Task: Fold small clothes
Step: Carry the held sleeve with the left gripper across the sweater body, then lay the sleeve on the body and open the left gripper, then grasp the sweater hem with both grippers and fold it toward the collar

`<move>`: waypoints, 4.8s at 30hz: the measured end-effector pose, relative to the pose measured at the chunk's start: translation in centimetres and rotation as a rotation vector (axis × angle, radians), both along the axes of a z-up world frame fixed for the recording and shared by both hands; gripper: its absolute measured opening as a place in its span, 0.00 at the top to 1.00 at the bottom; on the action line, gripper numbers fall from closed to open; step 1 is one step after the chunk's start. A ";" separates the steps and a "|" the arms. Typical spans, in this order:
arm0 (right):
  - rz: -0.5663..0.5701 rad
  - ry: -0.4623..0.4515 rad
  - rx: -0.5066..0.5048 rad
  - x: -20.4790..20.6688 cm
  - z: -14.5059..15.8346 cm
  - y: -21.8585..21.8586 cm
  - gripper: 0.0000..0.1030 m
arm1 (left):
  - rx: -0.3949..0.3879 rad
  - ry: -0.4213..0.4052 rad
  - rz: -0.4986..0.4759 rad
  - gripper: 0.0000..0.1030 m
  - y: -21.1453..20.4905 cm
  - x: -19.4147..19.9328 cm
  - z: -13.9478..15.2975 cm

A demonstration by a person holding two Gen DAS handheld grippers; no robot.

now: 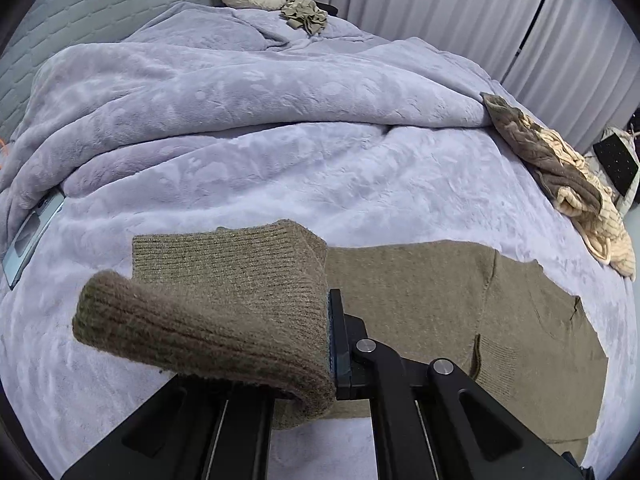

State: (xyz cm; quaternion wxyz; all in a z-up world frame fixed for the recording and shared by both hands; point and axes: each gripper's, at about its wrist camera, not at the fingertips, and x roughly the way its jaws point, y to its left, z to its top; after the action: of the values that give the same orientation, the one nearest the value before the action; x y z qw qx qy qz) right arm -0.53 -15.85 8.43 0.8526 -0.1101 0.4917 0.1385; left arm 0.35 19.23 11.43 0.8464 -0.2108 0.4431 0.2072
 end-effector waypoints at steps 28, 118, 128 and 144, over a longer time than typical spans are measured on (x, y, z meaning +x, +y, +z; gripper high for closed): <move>-0.095 0.000 0.087 0.7 -0.2 -8.3 0.14 | 0.094 0.064 -0.228 0.93 -16.4 6.0 1.0; -0.319 -0.046 0.191 0.6 -2.1 -22.9 0.14 | 0.182 0.219 -0.670 0.93 -45.8 10.2 -4.1; -0.315 -0.045 0.192 0.6 -2.2 -22.9 0.13 | 0.134 0.169 -0.666 0.02 -45.0 10.0 -3.1; -0.335 -0.060 0.255 1.3 0.3 -23.6 0.13 | 0.007 0.068 -0.728 0.02 -40.5 7.3 0.4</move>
State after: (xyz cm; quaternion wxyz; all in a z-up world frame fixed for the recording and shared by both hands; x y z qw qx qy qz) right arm 0.75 -39.42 8.77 0.8851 0.0779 0.4559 0.0526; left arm 7.63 -21.24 11.84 0.8501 -0.0293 0.5164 -0.0993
